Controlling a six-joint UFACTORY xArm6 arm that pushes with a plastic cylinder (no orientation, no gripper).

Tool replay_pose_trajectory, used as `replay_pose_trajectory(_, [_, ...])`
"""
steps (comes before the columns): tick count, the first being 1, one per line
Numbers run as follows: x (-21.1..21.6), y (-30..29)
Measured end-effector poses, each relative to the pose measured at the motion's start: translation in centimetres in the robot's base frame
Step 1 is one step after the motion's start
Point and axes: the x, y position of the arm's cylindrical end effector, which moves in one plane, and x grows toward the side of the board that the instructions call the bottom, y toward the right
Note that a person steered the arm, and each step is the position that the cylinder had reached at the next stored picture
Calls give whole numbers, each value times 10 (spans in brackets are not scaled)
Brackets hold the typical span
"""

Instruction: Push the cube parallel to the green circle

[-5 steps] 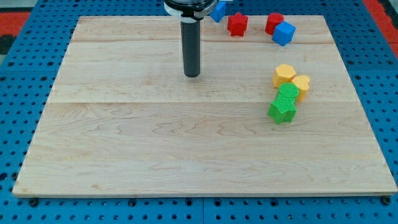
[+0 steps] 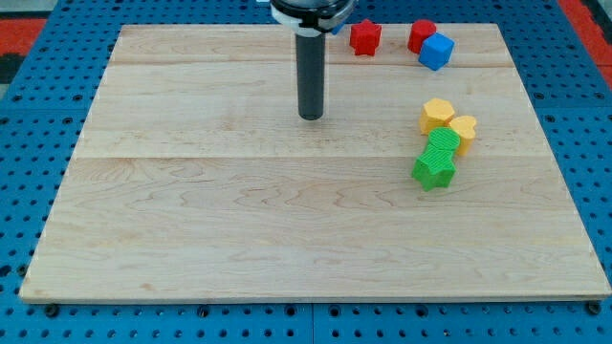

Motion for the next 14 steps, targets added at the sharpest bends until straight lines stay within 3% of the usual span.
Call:
replay_pose_trajectory(2, [-15, 24])
replay_pose_trajectory(4, [-28, 184])
replay_pose_trajectory(6, [-124, 240])
replay_pose_trajectory(7, [-176, 239])
replay_pose_trajectory(10, [-180, 229])
replay_pose_trajectory(12, [-159, 229])
replay_pose_trajectory(14, [-112, 185])
